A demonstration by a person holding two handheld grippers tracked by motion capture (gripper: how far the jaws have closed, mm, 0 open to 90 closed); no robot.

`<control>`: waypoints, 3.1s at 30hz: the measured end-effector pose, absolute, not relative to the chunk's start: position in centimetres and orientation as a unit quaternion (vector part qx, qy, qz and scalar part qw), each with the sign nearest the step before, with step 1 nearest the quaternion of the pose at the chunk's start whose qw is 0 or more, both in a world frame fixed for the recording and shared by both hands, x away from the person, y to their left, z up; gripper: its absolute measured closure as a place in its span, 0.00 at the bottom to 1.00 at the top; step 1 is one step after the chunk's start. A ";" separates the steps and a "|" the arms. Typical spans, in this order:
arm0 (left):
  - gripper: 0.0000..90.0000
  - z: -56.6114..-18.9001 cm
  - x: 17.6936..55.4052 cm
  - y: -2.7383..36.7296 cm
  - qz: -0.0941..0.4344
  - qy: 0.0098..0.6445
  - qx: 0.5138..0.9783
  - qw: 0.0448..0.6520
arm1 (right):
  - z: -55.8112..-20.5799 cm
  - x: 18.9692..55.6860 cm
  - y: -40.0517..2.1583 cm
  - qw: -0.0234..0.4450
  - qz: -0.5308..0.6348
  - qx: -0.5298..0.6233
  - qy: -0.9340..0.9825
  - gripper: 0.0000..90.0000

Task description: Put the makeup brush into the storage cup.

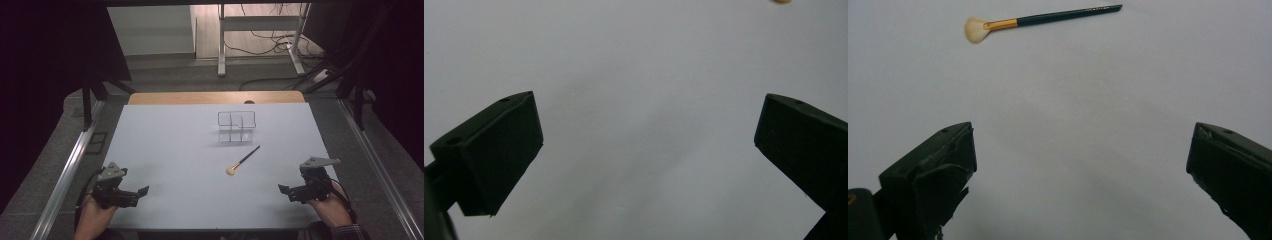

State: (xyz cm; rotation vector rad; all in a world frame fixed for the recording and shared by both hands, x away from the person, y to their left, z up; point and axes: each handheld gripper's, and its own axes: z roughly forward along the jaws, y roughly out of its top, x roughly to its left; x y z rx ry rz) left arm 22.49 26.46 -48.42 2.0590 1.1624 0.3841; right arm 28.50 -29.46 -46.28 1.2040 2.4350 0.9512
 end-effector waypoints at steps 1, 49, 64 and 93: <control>0.00 -48.4 22.5 26.5 0.149 0.452 0.800 0.364 | -46.2 28.6 -29.4 0.134 0.325 0.413 0.840 0.00; 0.00 -48.5 22.5 26.3 0.150 0.452 0.806 0.351 | -44.4 32.2 -27.4 0.127 0.265 0.397 0.870 0.00; 0.00 -48.5 22.6 26.3 0.149 0.453 0.808 0.347 | -44.2 34.1 -25.8 0.127 0.256 0.391 0.875 0.00; 0.00 -48.5 22.5 26.3 0.150 0.455 0.805 0.349 | -44.6 37.8 -22.1 0.115 0.227 0.358 0.898 0.00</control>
